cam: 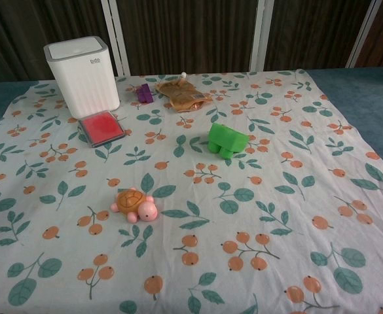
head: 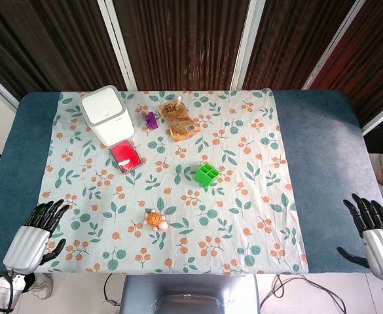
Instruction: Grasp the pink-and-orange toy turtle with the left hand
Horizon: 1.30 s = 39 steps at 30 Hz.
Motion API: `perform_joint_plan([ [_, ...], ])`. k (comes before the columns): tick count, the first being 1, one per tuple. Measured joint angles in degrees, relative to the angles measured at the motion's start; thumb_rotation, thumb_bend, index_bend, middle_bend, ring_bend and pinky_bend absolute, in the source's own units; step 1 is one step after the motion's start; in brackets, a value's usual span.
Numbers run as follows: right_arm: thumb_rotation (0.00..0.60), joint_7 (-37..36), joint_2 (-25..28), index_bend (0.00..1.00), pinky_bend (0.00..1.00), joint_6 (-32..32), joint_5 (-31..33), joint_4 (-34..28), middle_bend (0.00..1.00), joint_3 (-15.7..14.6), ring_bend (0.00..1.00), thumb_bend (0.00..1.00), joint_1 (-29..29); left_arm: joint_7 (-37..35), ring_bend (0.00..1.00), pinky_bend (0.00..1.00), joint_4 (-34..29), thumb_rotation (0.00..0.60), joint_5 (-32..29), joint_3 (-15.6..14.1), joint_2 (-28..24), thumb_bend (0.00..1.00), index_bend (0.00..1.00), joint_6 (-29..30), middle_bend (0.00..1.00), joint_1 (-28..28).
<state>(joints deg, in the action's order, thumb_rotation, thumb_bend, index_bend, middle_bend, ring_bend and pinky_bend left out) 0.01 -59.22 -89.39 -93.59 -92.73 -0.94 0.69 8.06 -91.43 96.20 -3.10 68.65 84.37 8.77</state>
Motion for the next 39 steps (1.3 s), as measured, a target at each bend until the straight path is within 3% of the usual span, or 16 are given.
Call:
perform_joint_plan([
  [2,0.600,-0.05,0.10,0.00,0.00,0.03,-0.07,0.06,0.00,-0.16,0.00,0.10,0.07,0.04,0.02,0.12,0.01,0.600,0.39,0.01,0.34,0.38,0.00,-0.21,0.00,0.25],
  [4,0.600,-0.05,0.27,0.00,0.00,-0.12,-0.19,0.14,0.00,-0.42,0.00,0.10,0.34,-0.11,0.12,0.17,0.42,0.600,1.58,0.03,0.98,0.38,0.00,-0.16,0.00,0.72],
  [5,0.600,-0.07,0.40,0.00,0.00,-0.24,-0.30,0.12,0.00,-0.56,0.00,0.10,0.47,-0.38,0.23,0.27,0.80,0.600,2.40,0.03,1.44,0.38,0.00,-0.13,0.00,1.04],
  [6,0.600,-0.26,0.54,0.00,0.00,-0.51,-0.57,0.04,0.00,-0.68,0.00,0.10,0.60,-0.91,0.41,0.46,1.34,0.600,3.37,0.06,2.04,0.38,0.00,-0.10,0.00,1.47],
  [8,0.600,-0.63,0.68,0.00,0.00,-1.15,-1.20,0.01,0.00,-0.77,0.00,0.10,0.74,-3.35,0.67,0.78,2.96,0.600,5.69,0.14,3.93,0.38,0.00,-0.32,0.00,2.75],
  [9,0.600,-0.73,0.71,0.00,0.00,-1.57,-1.73,0.11,0.00,-0.83,0.00,0.10,0.81,-4.76,0.74,0.88,3.83,0.600,6.35,0.19,5.04,0.38,0.00,-0.65,0.00,3.46],
  [12,0.600,-1.08,0.78,0.00,0.00,-1.69,-2.16,0.34,0.00,-1.02,0.00,0.10,0.87,-8.67,0.86,0.97,6.29,0.600,7.60,0.44,8.60,0.38,0.00,-2.38,0.01,5.73],
  [16,0.600,-1.80,1.07,0.00,0.00,-1.11,-1.53,0.13,0.00,-0.93,0.00,0.10,0.70,-6.18,0.98,1.00,8.76,0.600,9.80,0.86,12.92,0.40,0.07,-6.16,0.10,9.49],
  [22,0.600,-2.24,1.00,0.00,0.00,-1.14,-2.63,-0.02,0.00,-1.03,0.00,0.10,0.35,3.71,1.00,1.00,12.27,0.600,11.58,1.96,21.67,0.40,0.20,-16.17,0.20,16.82],
  [25,0.600,-2.71,1.17,0.00,0.00,-0.60,-2.73,-0.15,0.00,-1.17,0.00,0.10,0.08,4.27,1.00,1.00,15.46,0.600,10.94,2.90,25.87,0.40,0.26,-19.77,0.25,20.11],
  [34,0.600,-4.20,1.91,0.00,0.00,-0.47,-2.32,-0.21,0.00,-1.11,0.00,0.10,-0.10,4.68,1.00,1.00,25.86,0.600,8.88,5.64,33.84,0.40,0.27,-18.43,0.25,23.45],
  [39,0.600,-4.51,2.11,0.00,0.00,-1.23,-2.10,-0.16,0.00,-0.94,0.00,0.10,0.21,4.84,1.00,1.00,28.17,0.600,6.89,5.43,34.63,0.40,0.28,-18.78,0.26,24.06],
])
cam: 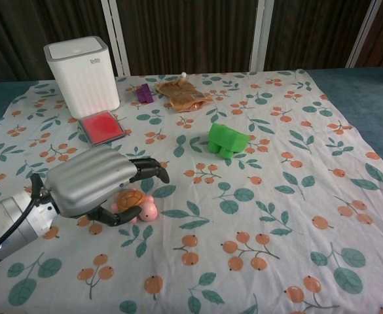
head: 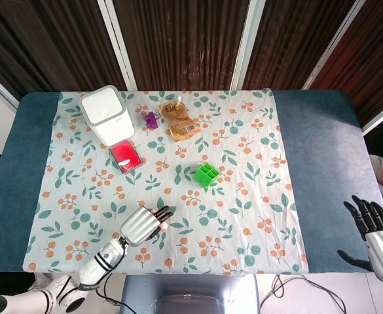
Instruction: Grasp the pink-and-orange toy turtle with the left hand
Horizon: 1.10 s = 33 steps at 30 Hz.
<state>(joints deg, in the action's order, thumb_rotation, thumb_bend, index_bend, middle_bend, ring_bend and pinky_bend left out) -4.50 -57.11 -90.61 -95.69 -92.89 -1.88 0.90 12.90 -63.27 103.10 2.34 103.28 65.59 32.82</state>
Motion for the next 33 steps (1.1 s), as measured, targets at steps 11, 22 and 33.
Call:
perform_joint_plan([
  [11,0.600,-0.18,0.30,0.00,0.00,-0.61,0.43,-0.02,0.00,0.12,0.00,0.10,0.49,0.33,1.00,1.00,4.78,0.600,-3.22,-0.33,2.23,0.40,0.46,-0.52,0.46,1.31],
  [22,0.600,0.00,0.36,0.00,0.00,-0.64,0.46,-0.06,0.00,0.11,0.00,0.10,0.63,-4.31,1.00,1.00,13.54,0.600,-2.96,-0.78,6.74,0.45,0.80,4.58,0.82,2.08],
  [33,0.600,0.28,0.27,0.00,0.00,-0.28,0.42,-0.11,0.00,0.04,0.00,0.10,0.56,-6.91,1.00,1.00,14.10,0.600,-3.64,-2.44,6.38,0.44,0.22,4.20,0.29,3.16],
])
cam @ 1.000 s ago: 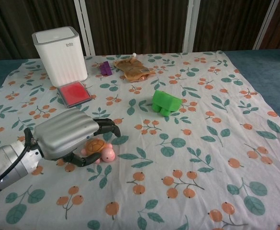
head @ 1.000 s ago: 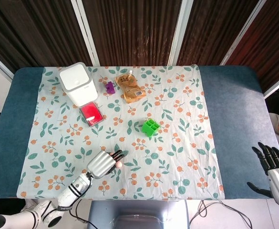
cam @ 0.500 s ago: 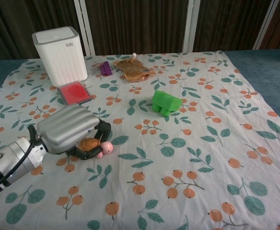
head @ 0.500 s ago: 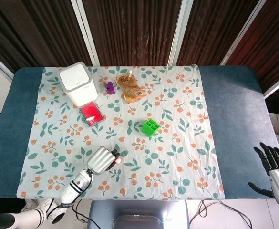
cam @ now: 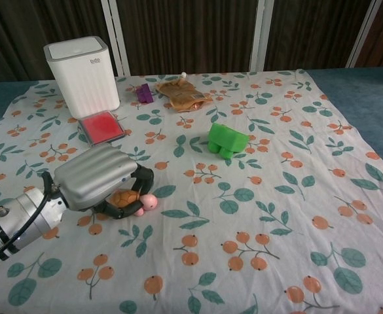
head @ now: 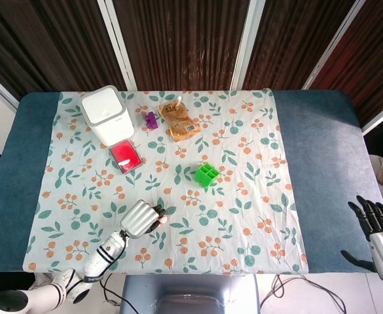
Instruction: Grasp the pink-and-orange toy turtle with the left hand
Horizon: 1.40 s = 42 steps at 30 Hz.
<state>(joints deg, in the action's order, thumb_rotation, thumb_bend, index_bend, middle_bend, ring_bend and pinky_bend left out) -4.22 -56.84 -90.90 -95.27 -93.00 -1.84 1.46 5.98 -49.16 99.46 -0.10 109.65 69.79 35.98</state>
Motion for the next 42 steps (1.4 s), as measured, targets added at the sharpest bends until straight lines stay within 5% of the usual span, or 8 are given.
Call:
perform_joint_plan([
  [8,0.600,0.38,-0.01,0.00,0.00,1.05,0.43,-0.12,0.00,-0.10,0.00,0.10,-0.27,-0.04,1.00,1.00,-1.64,0.600,-0.91,-0.80,-1.51,0.43,0.18,0.14,0.22,-0.14],
  [16,0.600,0.55,0.03,0.00,0.00,0.75,0.53,-0.28,0.00,-0.01,0.00,0.10,-0.12,0.22,1.00,1.00,-1.22,0.600,-1.59,-1.03,-1.53,0.43,0.30,-0.59,0.37,0.00],
  [24,0.600,0.58,0.27,0.00,0.00,1.00,0.85,-0.48,0.00,-0.05,0.00,0.10,-0.06,-1.59,1.00,1.00,0.55,0.600,-2.48,-0.75,-0.52,0.50,0.77,-0.69,0.88,0.06],
  [32,0.600,0.57,0.42,0.00,0.00,0.98,0.57,-0.73,0.00,-0.19,0.00,0.10,0.00,-4.92,1.00,1.00,5.27,0.600,-1.48,-0.63,2.17,0.55,0.84,4.65,0.96,-0.01],
  [37,0.600,0.44,0.55,0.00,0.00,1.09,0.58,-0.84,0.00,-0.21,0.00,0.10,-0.04,-5.94,1.00,1.00,6.04,0.600,-1.55,-1.08,2.60,0.54,0.76,4.15,0.89,0.10],
  [42,0.600,0.30,0.59,0.00,0.00,0.86,0.69,-0.85,0.00,-0.13,0.00,0.10,0.08,-5.59,1.00,1.00,4.60,0.600,-2.06,-1.88,1.38,0.47,0.25,0.65,0.40,0.50],
])
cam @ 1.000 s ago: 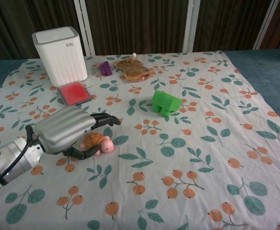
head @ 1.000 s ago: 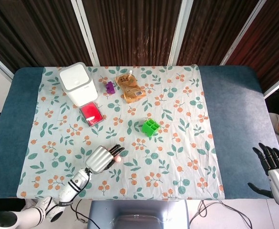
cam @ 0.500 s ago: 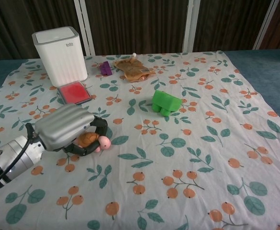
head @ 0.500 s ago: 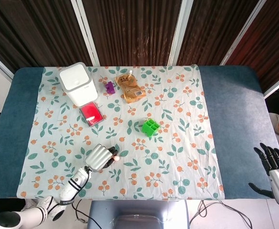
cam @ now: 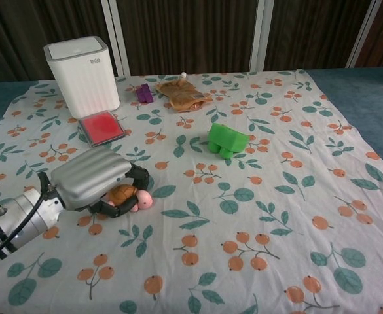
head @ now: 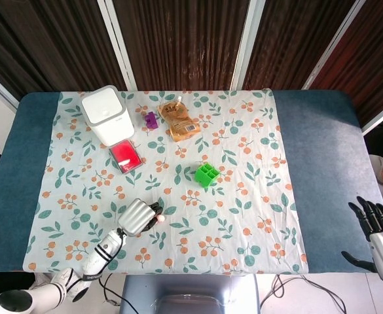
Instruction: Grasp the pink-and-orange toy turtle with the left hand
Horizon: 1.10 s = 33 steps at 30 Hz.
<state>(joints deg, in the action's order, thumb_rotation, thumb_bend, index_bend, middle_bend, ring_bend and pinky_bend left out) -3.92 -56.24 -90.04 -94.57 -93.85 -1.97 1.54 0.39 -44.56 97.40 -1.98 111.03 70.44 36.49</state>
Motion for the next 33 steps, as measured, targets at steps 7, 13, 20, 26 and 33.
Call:
perform_joint_plan([
  [7,0.600,0.97,0.12,0.00,0.00,0.29,1.72,-0.70,0.00,0.29,0.00,0.10,0.27,0.50,0.99,1.00,-7.26,0.600,-0.97,-0.11,-3.54,0.44,0.00,-1.79,0.04,0.46],
  [13,0.600,2.01,0.35,0.00,0.00,0.42,2.33,-1.71,0.00,0.50,0.00,0.10,0.54,2.93,0.98,1.00,-13.94,0.600,-0.44,-0.68,-7.42,0.43,0.00,-0.63,0.02,0.03],
  [20,0.600,2.12,0.47,0.00,0.00,0.53,1.64,-1.83,0.00,0.13,0.00,0.10,0.60,6.50,0.30,0.55,-25.20,0.600,1.21,-1.49,-15.65,0.42,0.00,8.58,0.00,-3.90],
  [26,0.600,3.37,-0.08,0.00,0.00,0.93,1.44,-1.78,0.00,0.00,0.00,0.10,0.55,7.47,0.01,0.13,-41.94,0.600,-0.47,-5.77,-30.38,0.42,0.00,13.47,0.00,-11.48],
  [33,0.600,5.22,-0.95,0.00,0.00,2.97,1.22,-2.14,0.00,-0.35,0.00,0.10,-0.21,2.43,0.01,0.12,-46.62,0.600,-0.03,-9.22,-38.63,0.41,0.00,25.07,0.00,-21.10],
])
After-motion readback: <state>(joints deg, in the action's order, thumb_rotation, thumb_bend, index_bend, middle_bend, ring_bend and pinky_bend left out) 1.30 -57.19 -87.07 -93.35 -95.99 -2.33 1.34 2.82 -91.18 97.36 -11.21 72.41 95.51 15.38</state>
